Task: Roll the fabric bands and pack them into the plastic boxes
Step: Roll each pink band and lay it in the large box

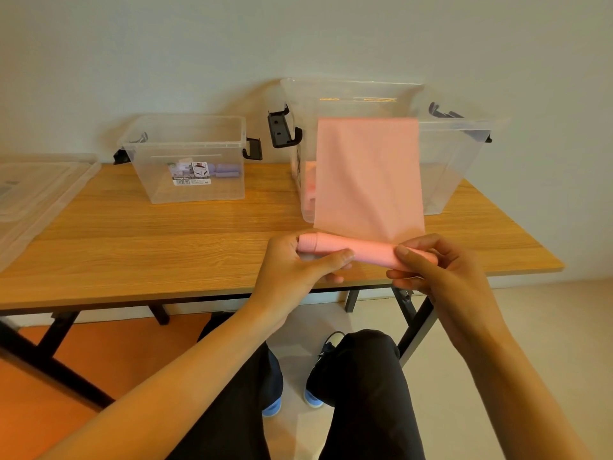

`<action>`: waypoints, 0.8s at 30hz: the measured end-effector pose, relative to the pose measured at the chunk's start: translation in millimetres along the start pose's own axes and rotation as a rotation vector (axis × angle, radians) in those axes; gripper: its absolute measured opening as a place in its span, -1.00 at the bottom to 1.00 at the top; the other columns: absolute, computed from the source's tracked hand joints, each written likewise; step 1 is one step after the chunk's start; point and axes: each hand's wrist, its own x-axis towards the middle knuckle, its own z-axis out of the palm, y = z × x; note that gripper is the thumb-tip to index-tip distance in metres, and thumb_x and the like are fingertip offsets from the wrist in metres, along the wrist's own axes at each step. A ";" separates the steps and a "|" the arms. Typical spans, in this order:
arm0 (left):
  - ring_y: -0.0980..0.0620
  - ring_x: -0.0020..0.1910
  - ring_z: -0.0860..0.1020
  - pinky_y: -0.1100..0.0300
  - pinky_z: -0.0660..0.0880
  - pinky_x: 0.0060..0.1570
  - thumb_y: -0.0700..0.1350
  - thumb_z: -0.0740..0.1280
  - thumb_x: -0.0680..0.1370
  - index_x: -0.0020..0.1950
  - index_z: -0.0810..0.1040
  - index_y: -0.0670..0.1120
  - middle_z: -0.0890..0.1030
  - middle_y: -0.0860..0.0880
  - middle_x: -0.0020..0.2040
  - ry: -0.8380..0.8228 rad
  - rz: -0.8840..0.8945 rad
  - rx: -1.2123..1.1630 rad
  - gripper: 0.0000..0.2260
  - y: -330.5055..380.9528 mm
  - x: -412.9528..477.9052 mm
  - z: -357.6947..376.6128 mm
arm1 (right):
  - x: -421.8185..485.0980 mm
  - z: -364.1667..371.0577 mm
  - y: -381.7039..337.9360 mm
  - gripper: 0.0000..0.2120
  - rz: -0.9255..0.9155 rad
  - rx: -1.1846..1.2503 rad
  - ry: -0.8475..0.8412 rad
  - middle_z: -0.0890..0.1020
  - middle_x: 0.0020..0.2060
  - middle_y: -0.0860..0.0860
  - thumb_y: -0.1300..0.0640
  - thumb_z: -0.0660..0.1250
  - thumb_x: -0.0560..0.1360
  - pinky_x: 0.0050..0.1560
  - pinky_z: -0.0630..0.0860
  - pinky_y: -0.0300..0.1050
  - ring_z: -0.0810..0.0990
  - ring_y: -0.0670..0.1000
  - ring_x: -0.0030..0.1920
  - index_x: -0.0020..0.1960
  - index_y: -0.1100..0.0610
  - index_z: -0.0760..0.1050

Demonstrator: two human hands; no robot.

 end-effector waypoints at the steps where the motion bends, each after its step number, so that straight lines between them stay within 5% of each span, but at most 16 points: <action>1: -0.09 -0.09 0.72 0.19 0.64 -0.25 -0.30 0.49 0.47 0.12 0.65 -0.26 0.74 -0.12 -0.04 0.022 0.004 -0.002 -0.77 -0.3 0.6 0.6 | 0.5 1.1 0.9 -0.89 0.005 -0.007 0.006 0.71 -0.16 0.20 0.25 0.42 0.53 -0.27 0.65 -0.21 0.73 0.12 -0.26 0.01 0.28 0.59; 9: -0.11 -0.08 0.72 0.19 0.64 -0.25 -0.33 0.51 0.44 0.08 0.63 -0.27 0.72 -0.15 -0.06 0.037 0.021 -0.017 -0.77 1.1 4.0 -4.4 | -2.6 4.3 -1.1 -0.71 -0.037 -0.092 -0.064 0.73 -0.06 0.10 0.17 0.49 0.41 -0.18 0.68 -0.12 0.75 0.15 -0.15 0.11 0.20 0.59; 18: -0.10 -0.06 0.72 0.22 0.63 -0.25 -0.29 0.50 0.45 0.15 0.61 -0.29 0.72 -0.15 -0.01 -0.025 -0.028 -0.024 -0.72 1.8 6.2 -8.5 | -0.8 3.0 -1.7 -0.85 0.019 -0.022 -0.046 0.69 -0.27 0.20 0.14 0.37 0.54 -0.30 0.66 -0.14 0.69 0.11 -0.36 -0.02 0.25 0.56; 24: -0.09 -0.15 0.72 0.21 0.62 -0.25 -0.30 0.51 0.43 0.06 0.64 -0.25 0.73 -0.14 -0.09 0.012 0.002 -0.018 -0.78 -0.1 5.2 -7.2 | -2.1 2.6 -2.4 -0.70 -0.015 -0.108 -0.095 0.73 -0.06 0.10 0.19 0.51 0.38 -0.20 0.69 -0.10 0.74 0.15 -0.17 0.10 0.20 0.63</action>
